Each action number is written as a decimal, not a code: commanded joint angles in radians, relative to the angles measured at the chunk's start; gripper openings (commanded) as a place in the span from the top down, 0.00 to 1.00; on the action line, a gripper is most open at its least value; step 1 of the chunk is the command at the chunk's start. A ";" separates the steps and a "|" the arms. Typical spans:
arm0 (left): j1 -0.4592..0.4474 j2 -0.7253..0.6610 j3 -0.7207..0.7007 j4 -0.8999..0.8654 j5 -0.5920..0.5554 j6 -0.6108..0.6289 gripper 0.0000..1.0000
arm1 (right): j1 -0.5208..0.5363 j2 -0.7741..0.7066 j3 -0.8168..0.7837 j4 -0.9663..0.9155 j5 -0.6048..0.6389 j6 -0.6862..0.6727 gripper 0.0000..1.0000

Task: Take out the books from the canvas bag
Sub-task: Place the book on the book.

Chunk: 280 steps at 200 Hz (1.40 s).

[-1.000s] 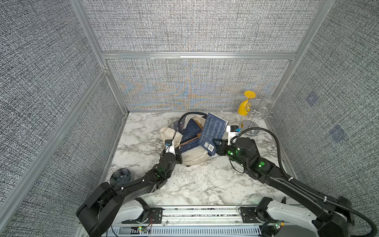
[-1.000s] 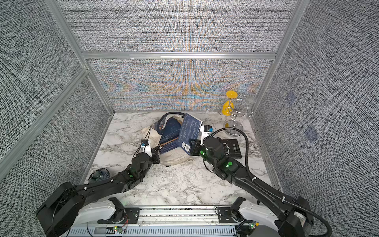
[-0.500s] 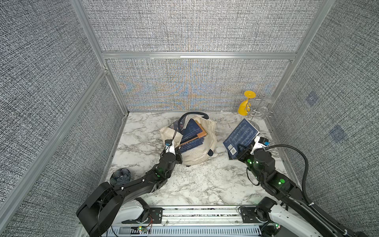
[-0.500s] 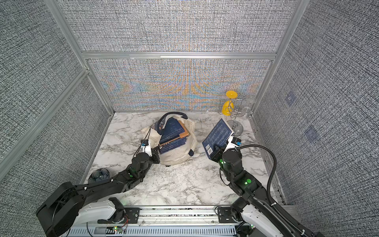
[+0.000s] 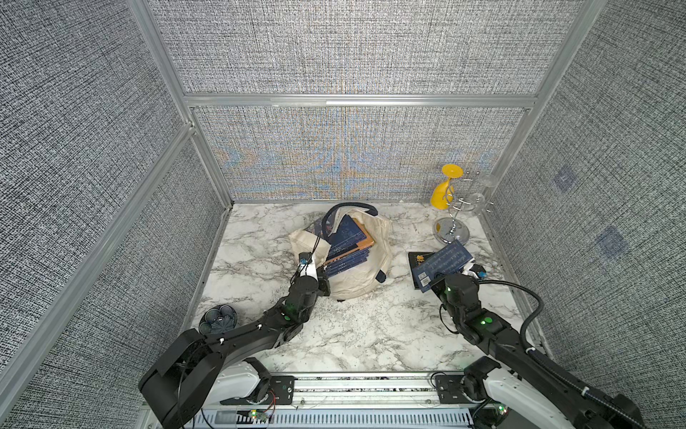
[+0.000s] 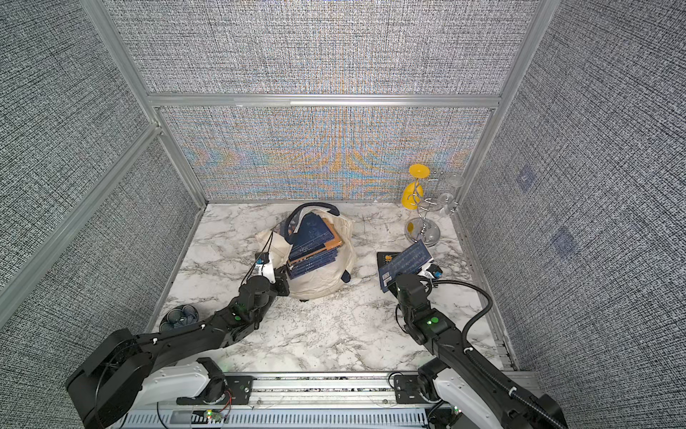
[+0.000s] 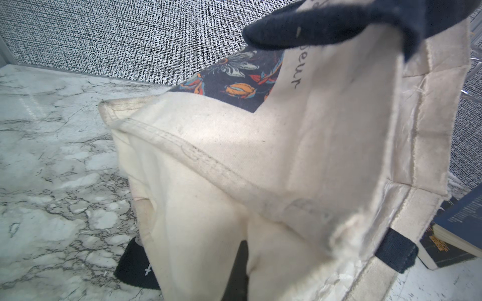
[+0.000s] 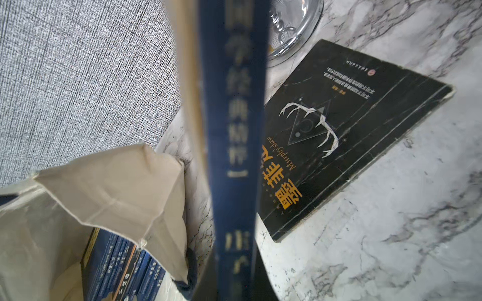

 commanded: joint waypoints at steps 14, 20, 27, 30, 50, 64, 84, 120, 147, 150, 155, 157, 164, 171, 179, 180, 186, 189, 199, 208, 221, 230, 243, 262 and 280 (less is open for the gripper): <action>-0.001 -0.002 0.008 0.009 -0.010 -0.006 1.00 | -0.042 0.088 -0.038 0.211 0.017 0.134 1.00; -0.001 -0.003 0.011 0.008 -0.008 -0.006 1.00 | -0.052 0.115 -0.047 0.239 0.018 0.155 1.00; -0.001 -0.002 0.010 0.007 -0.006 -0.008 1.00 | -0.061 0.144 -0.056 0.271 0.016 0.180 1.00; -0.001 -0.002 0.010 0.007 -0.006 -0.007 1.00 | -0.065 0.157 -0.058 0.281 0.014 0.192 1.00; -0.001 -0.001 0.011 0.006 -0.007 -0.008 1.00 | -0.083 0.243 -0.066 0.329 0.002 0.262 1.00; -0.001 -0.001 0.012 0.004 -0.005 -0.009 1.00 | -0.094 0.295 -0.078 0.372 -0.004 0.312 1.00; -0.001 0.000 0.012 0.003 -0.006 -0.008 1.00 | -0.102 0.357 -0.063 0.356 -0.001 0.361 1.00; -0.001 0.006 0.015 0.001 -0.004 -0.009 1.00 | -0.143 0.488 -0.047 0.415 -0.053 0.421 1.00; -0.001 0.005 0.016 0.000 -0.003 -0.008 1.00 | -0.174 0.563 -0.021 0.439 -0.122 0.424 1.00; -0.001 0.005 0.016 0.000 -0.003 -0.007 1.00 | -0.177 0.569 -0.019 0.446 -0.127 0.423 1.00; -0.001 0.005 0.016 -0.002 -0.004 -0.005 1.00 | -0.180 0.576 -0.019 0.454 -0.136 0.420 0.99; -0.001 0.004 0.016 -0.002 -0.005 -0.005 1.00 | -0.182 0.578 -0.019 0.456 -0.139 0.420 0.98; -0.001 0.005 0.016 -0.002 -0.003 -0.006 1.00 | -0.186 0.586 -0.018 0.461 -0.151 0.415 0.95; -0.001 0.005 0.016 -0.001 -0.002 -0.008 1.00 | -0.192 0.591 -0.012 0.459 -0.167 0.400 0.92; -0.001 0.007 0.018 -0.001 -0.002 -0.007 1.00 | -0.198 0.593 -0.003 0.457 -0.186 0.375 0.89; -0.001 0.007 0.018 -0.002 -0.003 -0.006 1.00 | -0.199 0.593 -0.003 0.455 -0.189 0.372 0.89; -0.001 0.011 0.019 -0.002 -0.001 -0.006 1.00 | -0.203 0.592 0.005 0.430 -0.205 0.364 0.87; -0.001 0.012 0.020 -0.003 0.000 -0.007 1.00 | -0.204 0.590 0.007 0.415 -0.209 0.365 0.86; -0.001 0.015 0.023 -0.003 0.000 -0.008 1.00 | -0.207 0.578 0.005 0.373 -0.210 0.373 0.85; -0.001 0.018 0.023 -0.005 0.000 -0.005 1.00 | -0.209 0.567 -0.002 0.362 -0.206 0.364 0.82; -0.001 0.018 0.024 -0.006 0.000 -0.005 1.00 | -0.211 0.539 -0.007 0.316 -0.199 0.359 0.76; -0.001 0.018 0.024 -0.006 -0.001 -0.004 1.00 | -0.213 0.518 -0.003 0.273 -0.191 0.353 0.70; -0.001 0.021 0.025 -0.006 0.000 -0.004 1.00 | -0.217 0.492 0.004 0.223 -0.187 0.336 0.62; -0.001 0.028 0.028 -0.006 0.001 -0.004 1.00 | -0.222 0.466 -0.005 0.208 -0.201 0.334 0.51; -0.001 0.030 0.030 -0.005 0.001 -0.003 1.00 | -0.227 0.437 -0.004 0.181 -0.224 0.321 0.41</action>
